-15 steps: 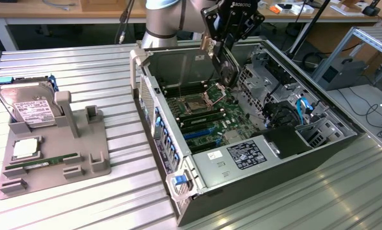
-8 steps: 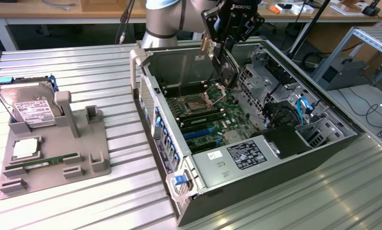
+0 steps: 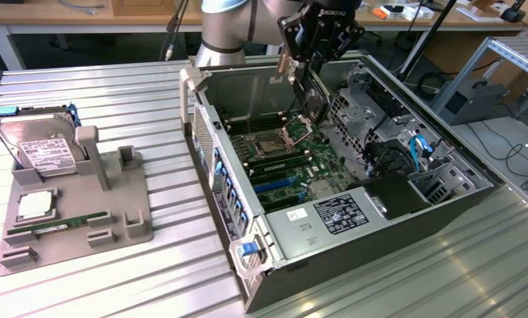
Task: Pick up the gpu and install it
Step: 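Pick up the gpu and move the gpu toward the slot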
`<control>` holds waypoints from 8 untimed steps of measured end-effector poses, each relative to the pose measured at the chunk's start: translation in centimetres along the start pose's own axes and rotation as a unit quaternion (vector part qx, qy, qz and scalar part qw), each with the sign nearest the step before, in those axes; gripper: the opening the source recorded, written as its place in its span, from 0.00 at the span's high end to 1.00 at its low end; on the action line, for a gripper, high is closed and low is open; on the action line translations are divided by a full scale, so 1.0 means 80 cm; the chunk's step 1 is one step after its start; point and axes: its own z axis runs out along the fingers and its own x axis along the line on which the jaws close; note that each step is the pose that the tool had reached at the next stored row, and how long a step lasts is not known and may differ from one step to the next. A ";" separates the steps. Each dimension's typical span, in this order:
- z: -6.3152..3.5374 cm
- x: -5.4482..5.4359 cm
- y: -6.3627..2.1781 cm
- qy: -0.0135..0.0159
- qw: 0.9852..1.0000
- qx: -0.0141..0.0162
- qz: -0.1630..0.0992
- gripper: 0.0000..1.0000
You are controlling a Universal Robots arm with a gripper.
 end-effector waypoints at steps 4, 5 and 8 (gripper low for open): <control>0.001 0.000 0.000 0.000 1.000 0.000 0.000 0.73; 0.002 0.000 0.000 0.000 1.000 0.000 0.000 0.73; 0.004 0.000 -0.001 0.000 1.000 0.000 0.000 0.73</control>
